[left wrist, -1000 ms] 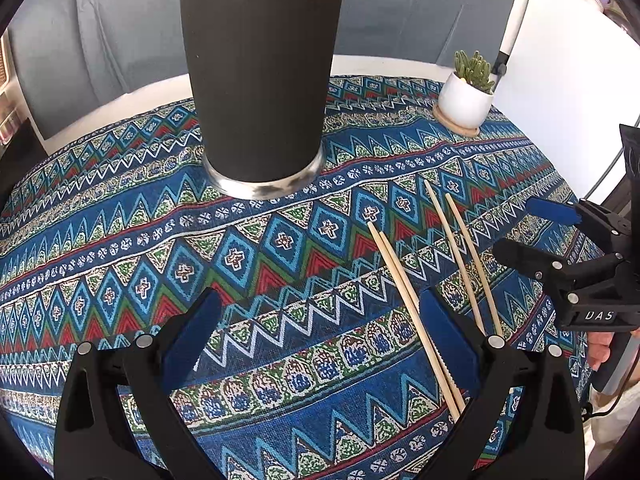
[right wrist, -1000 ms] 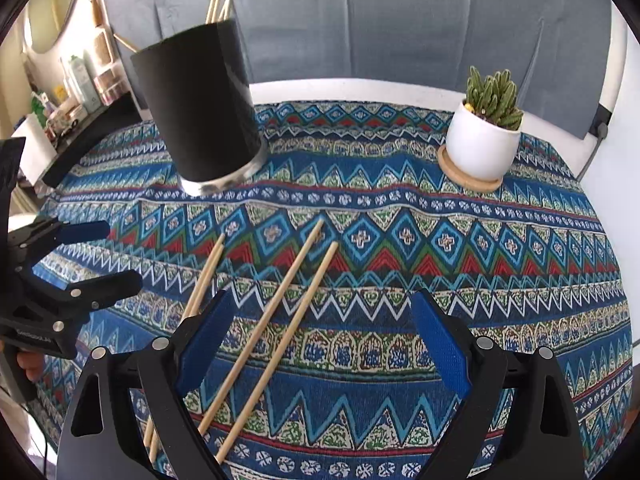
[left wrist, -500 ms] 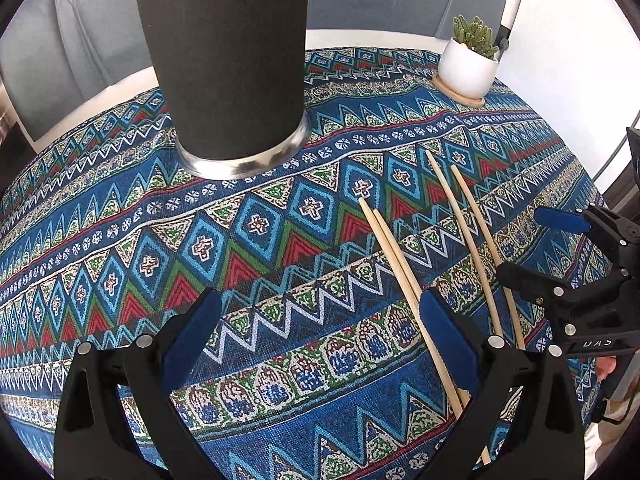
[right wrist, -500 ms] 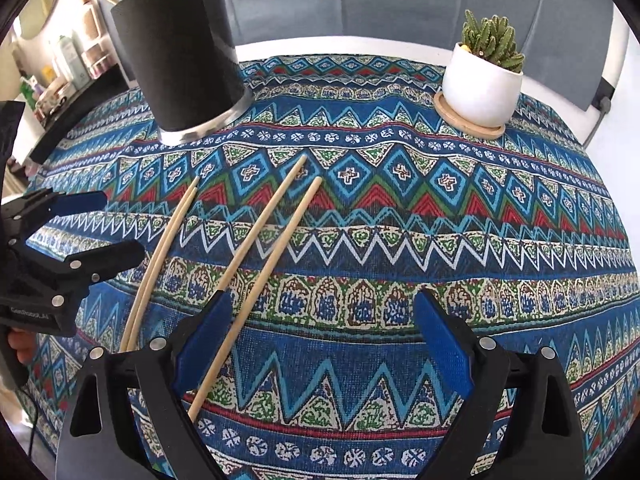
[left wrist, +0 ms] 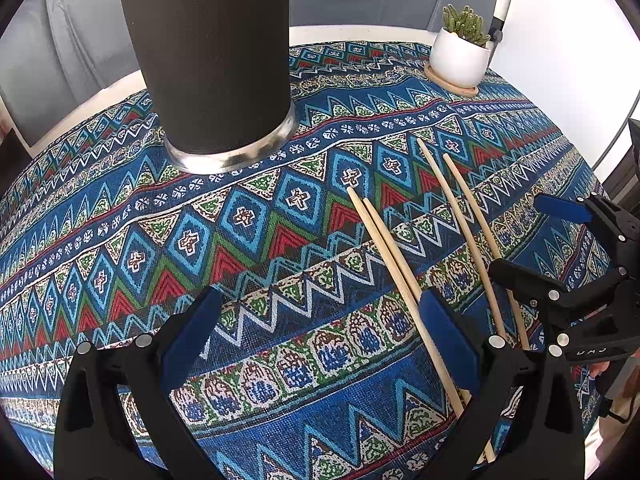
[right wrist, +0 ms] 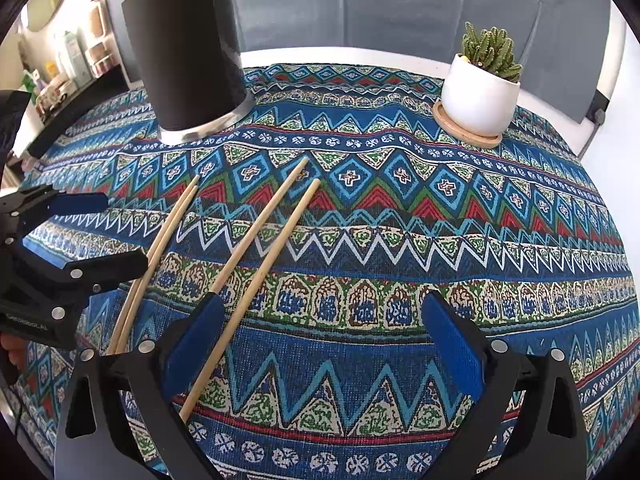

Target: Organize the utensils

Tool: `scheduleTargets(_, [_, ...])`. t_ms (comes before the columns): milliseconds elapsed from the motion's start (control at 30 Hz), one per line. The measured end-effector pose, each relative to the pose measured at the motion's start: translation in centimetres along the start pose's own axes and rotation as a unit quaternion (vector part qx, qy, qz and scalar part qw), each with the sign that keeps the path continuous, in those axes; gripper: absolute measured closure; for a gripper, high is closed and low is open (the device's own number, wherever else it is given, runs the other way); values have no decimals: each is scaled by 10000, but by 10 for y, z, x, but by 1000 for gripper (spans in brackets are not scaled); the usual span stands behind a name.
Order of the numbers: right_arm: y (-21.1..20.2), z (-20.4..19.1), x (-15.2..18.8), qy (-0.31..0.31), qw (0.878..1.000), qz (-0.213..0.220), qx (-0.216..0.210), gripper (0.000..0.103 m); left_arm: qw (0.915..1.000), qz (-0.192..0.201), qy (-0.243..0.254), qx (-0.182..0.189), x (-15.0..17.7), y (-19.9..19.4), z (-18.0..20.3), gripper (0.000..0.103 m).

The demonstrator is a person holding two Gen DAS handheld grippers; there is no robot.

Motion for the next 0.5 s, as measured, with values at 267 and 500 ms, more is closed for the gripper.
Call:
scheduleTargets(267, [0, 0, 0, 5, 10000, 0, -2, 7, 9998, -176, -87, -11, 2, -1, -1, 6])
scheduleTargets(500, [0, 0, 1, 9, 10000, -2, -21, 7, 9974, -468, -542, 119, 1, -1, -6, 6])
Point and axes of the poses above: each gripper's, at about its wrist camera, not at the fingertips, and y roughly the way its jaws point, z to its right, x to its underside, the point moved 10 cm from there along y, roughly the way its jaws point, and after that the axes turned 5 degrees about y, right-handed, at the moved point
